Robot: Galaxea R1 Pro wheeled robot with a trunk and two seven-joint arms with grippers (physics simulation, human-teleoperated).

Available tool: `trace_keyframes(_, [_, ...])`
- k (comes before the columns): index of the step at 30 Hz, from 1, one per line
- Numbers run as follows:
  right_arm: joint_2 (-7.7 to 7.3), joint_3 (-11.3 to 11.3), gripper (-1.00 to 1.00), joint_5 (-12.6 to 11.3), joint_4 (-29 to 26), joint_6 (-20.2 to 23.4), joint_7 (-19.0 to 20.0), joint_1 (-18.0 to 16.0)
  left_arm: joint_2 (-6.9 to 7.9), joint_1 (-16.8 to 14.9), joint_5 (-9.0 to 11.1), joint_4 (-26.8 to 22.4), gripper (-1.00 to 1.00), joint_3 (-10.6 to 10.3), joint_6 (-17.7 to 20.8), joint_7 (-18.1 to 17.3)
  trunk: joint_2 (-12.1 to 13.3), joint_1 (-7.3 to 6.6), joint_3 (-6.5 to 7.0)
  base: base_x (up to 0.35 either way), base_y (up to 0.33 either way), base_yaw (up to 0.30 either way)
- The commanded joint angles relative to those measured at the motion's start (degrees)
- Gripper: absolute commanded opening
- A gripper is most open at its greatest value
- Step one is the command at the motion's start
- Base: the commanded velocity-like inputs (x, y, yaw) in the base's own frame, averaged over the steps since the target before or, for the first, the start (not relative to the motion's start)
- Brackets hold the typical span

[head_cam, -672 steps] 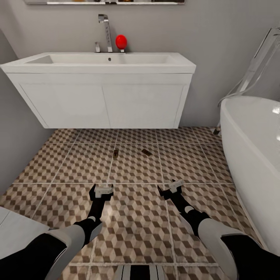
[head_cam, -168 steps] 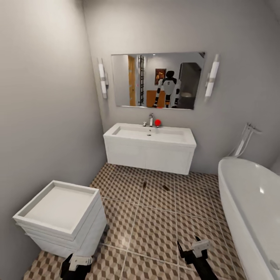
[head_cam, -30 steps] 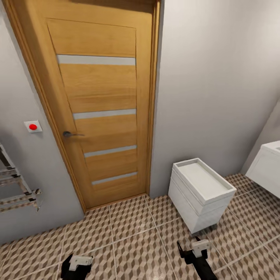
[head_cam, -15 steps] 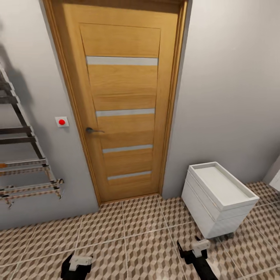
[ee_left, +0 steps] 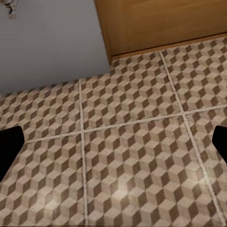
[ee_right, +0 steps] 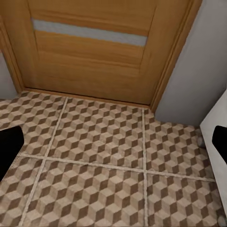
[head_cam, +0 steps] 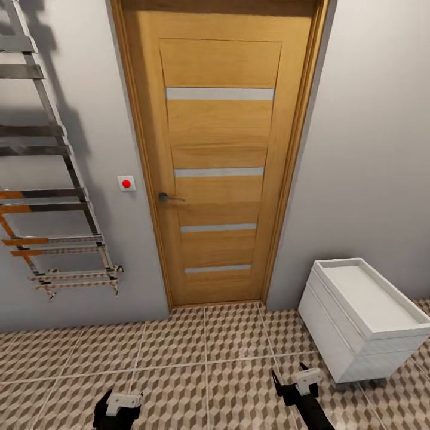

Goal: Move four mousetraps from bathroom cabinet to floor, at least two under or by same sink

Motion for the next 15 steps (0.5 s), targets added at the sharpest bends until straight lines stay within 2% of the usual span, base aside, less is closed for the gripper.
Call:
trace_keyframes(1, [-0.03,0.3,1.00,-0.2,0.0,-0.2,0.1,0.0,-0.05,-0.1,0.1,0.2,1.00,-0.5,-0.3,0.3,-0.1,0.04,-0.13,0.000,0.000,0.253])
trace_keyframes(15, [-0.03,0.3,1.00,-0.2,0.0,-0.2,0.1,0.0,-0.05,-0.1,0.1,0.2,1.00,-0.5,-0.3,0.3,-0.1,0.04,-0.13,0.000,0.000,0.253])
